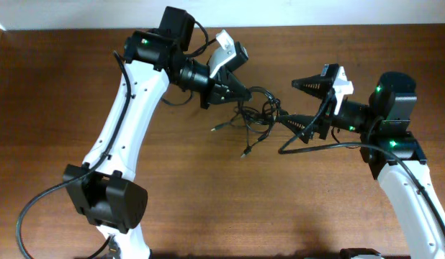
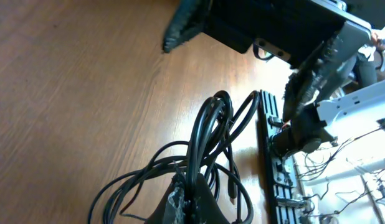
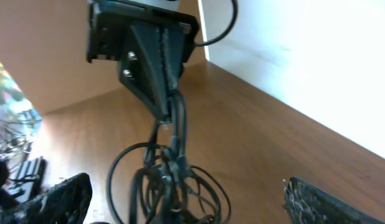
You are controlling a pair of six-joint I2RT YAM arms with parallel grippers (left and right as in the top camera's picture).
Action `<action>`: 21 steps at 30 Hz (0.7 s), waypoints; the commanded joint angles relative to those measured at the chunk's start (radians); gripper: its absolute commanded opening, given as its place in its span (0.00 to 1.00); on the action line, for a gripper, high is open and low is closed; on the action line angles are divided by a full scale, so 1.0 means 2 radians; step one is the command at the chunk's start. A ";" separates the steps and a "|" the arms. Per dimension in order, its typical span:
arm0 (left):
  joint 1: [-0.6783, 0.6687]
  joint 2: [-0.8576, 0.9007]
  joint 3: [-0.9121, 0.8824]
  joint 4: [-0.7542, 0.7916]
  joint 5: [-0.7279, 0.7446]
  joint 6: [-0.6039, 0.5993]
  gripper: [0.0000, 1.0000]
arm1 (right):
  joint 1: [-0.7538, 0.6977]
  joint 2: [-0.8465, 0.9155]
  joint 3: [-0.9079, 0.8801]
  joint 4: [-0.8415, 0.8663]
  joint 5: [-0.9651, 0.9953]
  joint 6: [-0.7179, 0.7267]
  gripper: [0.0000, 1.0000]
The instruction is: Untangle cables
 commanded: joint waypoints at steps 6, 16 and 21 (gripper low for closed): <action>-0.046 -0.015 0.006 0.003 0.010 0.029 0.00 | -0.003 -0.001 0.001 0.005 0.022 -0.001 0.99; -0.055 -0.015 0.006 0.024 0.011 0.001 0.00 | -0.002 -0.001 0.001 -0.056 0.013 0.001 0.84; -0.055 -0.015 0.006 0.054 0.011 -0.032 0.00 | -0.002 -0.001 0.001 -0.067 -0.043 0.001 0.83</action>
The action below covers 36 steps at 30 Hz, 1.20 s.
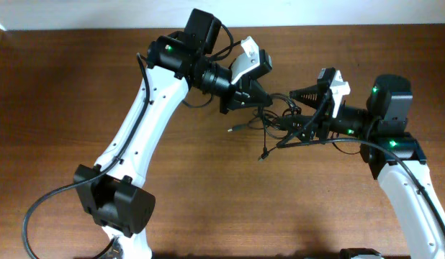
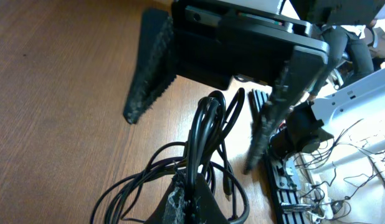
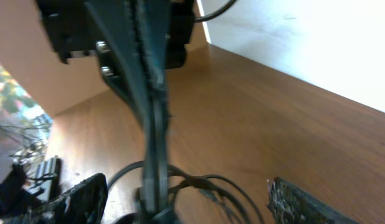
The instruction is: Untangle cables
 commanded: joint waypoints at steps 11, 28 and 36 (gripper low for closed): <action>0.000 -0.015 0.006 0.087 -0.086 -0.121 0.00 | -0.002 -0.001 0.001 -0.042 -0.040 0.000 0.83; 0.008 -0.015 0.006 0.150 -0.217 -0.244 0.00 | -0.002 -0.001 0.001 -0.085 -0.040 -0.005 0.79; 0.002 -0.015 0.006 0.099 -0.185 -0.236 0.00 | -0.003 -0.001 0.001 0.080 0.063 -0.015 0.78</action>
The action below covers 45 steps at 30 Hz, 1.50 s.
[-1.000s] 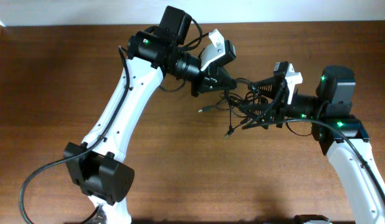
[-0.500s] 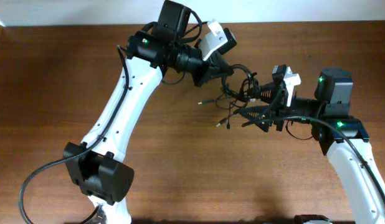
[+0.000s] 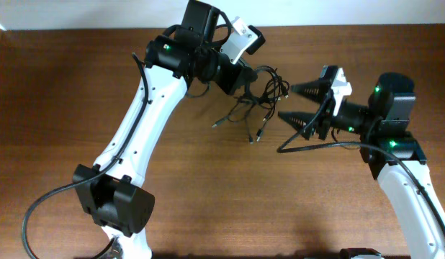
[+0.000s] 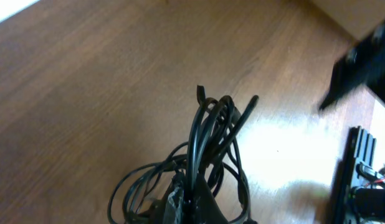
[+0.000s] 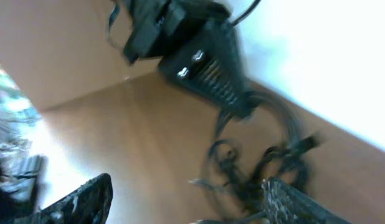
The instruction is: Untangle cables
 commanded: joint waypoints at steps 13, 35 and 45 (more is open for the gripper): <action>-0.079 -0.015 0.006 0.007 0.014 0.010 0.00 | -0.003 -0.001 0.002 0.013 0.186 -0.002 0.37; -0.024 -0.045 0.006 0.135 0.008 -0.166 0.00 | -0.003 0.019 0.002 -0.083 0.182 -0.002 0.14; -0.023 -0.045 0.006 0.153 -0.042 -0.216 0.00 | -0.003 0.019 0.002 -0.091 0.181 -0.002 0.09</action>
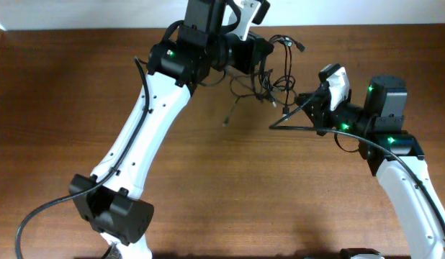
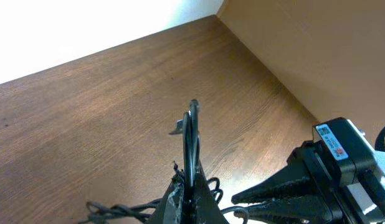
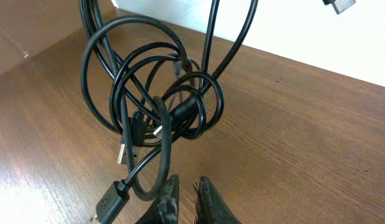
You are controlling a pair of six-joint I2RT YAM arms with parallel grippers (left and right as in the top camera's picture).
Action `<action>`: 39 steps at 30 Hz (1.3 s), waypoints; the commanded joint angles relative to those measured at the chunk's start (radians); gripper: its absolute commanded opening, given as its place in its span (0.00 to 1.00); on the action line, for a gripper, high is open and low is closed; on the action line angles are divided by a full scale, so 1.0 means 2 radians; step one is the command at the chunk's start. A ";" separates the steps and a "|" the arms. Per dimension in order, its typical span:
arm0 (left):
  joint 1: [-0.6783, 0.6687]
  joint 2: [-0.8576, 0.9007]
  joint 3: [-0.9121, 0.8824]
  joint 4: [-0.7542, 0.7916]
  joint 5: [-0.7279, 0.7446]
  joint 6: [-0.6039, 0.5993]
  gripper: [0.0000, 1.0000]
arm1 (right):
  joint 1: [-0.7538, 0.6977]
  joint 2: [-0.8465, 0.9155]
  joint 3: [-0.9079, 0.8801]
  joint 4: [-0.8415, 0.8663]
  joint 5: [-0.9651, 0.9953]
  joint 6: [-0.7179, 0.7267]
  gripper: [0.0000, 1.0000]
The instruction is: Untangle cables
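Note:
A tangled bundle of black cables (image 1: pixel 269 75) hangs from my left gripper (image 1: pixel 264 52), which is raised near the back of the table. In the left wrist view the left gripper (image 2: pixel 189 190) is shut on a cable strand (image 2: pixel 191 140) that runs straight up. My right gripper (image 1: pixel 303 102) sits just right of the hanging loops. In its own view the right gripper (image 3: pixel 189 190) has its fingers almost together with nothing between them. The coiled loops (image 3: pixel 158 106) hang in front of it. One loop with a USB plug (image 3: pixel 108 202) passes outside the right gripper's left finger.
The brown wooden table (image 1: pixel 208 187) stretches below, with a white wall behind its back edge. Loose connector ends (image 1: pixel 227 119) dangle from the bundle to the left. The right gripper (image 2: pixel 286 199) shows at the lower right of the left wrist view.
My left gripper has lifted the bundle higher and further right. My right gripper, then wide open and apart from the cables, is now shut close beside the hanging loops.
My left gripper held the bundle low over the table with the right gripper open beside it. Then the bundle stood between the right gripper's open fingers. Then the left gripper held it further back, apart from the open right gripper. Now it hangs high and the right gripper is shut.

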 commanded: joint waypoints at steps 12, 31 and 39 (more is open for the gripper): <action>-0.025 -0.021 0.007 -0.071 -0.013 0.132 0.00 | -0.003 0.003 -0.003 0.094 -0.007 0.006 0.74; -0.063 -0.073 0.007 -0.051 0.079 0.134 0.00 | -0.003 0.003 -0.003 0.080 0.044 0.019 0.72; -0.018 -0.103 0.007 -0.051 0.013 0.126 0.00 | -0.003 0.003 -0.003 0.066 0.043 0.019 0.70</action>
